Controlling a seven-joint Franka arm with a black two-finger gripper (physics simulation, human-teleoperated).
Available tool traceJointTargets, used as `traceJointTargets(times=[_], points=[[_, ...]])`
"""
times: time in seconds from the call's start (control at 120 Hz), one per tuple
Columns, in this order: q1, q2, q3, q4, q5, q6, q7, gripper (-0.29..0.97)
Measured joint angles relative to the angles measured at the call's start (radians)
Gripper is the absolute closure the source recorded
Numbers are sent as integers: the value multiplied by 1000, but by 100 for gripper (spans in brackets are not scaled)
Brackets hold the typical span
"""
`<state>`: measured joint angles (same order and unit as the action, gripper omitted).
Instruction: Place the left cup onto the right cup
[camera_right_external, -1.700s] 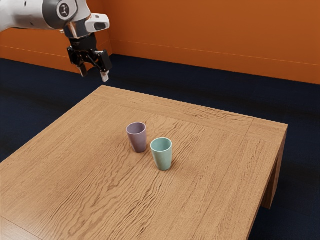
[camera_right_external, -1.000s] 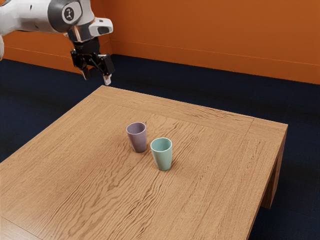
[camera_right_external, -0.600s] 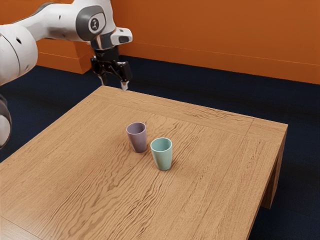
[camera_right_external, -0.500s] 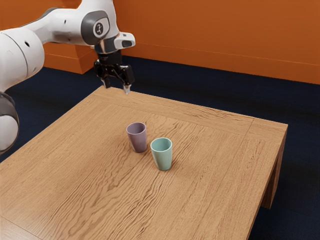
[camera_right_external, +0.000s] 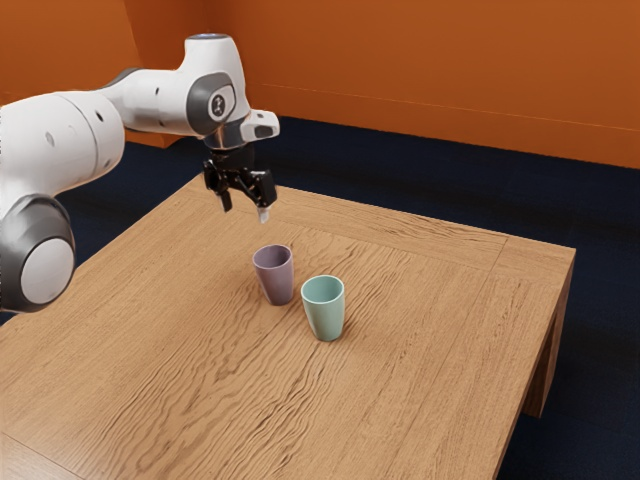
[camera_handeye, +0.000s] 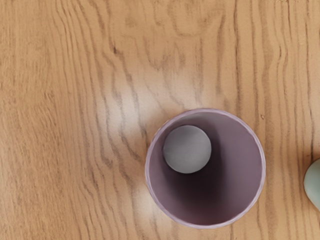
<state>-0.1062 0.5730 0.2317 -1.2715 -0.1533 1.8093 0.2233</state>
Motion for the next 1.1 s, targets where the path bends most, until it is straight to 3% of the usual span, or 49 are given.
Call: traceJointTargets(times=[0.808,0.942,1.1], points=[[2,49,0,-120,-61,172,59,0],[2,60,0,-119,-60,185,59,8],[3,71,0,-119,-59,207,59,28]])
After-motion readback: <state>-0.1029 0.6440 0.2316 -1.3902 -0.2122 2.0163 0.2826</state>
